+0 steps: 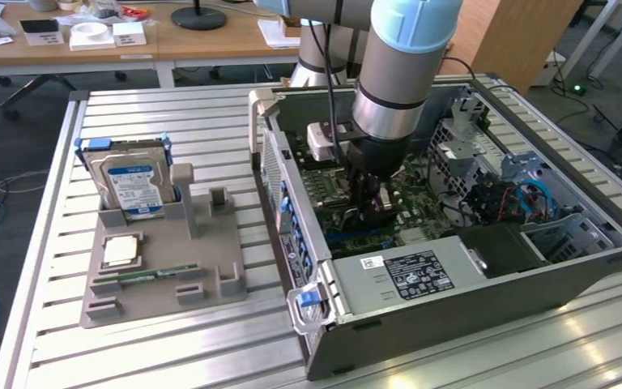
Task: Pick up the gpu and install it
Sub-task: 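Insert the gpu into the slot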
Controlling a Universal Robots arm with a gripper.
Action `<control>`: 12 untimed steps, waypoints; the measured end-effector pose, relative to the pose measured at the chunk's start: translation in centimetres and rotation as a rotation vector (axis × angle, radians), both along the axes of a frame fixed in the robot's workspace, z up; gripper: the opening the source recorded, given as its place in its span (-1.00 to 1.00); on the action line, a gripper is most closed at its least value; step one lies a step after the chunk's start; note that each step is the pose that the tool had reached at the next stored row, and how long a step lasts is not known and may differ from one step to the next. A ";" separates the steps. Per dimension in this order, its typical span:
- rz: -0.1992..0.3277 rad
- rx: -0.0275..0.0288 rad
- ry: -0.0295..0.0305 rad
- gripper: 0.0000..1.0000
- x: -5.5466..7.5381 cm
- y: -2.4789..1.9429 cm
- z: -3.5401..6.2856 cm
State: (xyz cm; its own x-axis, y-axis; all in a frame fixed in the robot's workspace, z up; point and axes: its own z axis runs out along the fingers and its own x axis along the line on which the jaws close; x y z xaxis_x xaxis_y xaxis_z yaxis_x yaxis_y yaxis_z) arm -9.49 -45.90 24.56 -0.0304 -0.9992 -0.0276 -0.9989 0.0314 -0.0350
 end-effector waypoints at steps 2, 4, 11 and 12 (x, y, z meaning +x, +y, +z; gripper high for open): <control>0.000 -0.0001 0.0000 -0.36 0.0 0.00 0.00; 0.000 -0.0007 0.0001 -0.47 0.0 -0.01 0.01; 0.000 -0.0001 0.0000 -0.48 0.0 0.00 0.00; 0.000 -0.0001 0.0000 -0.48 0.0 0.00 0.00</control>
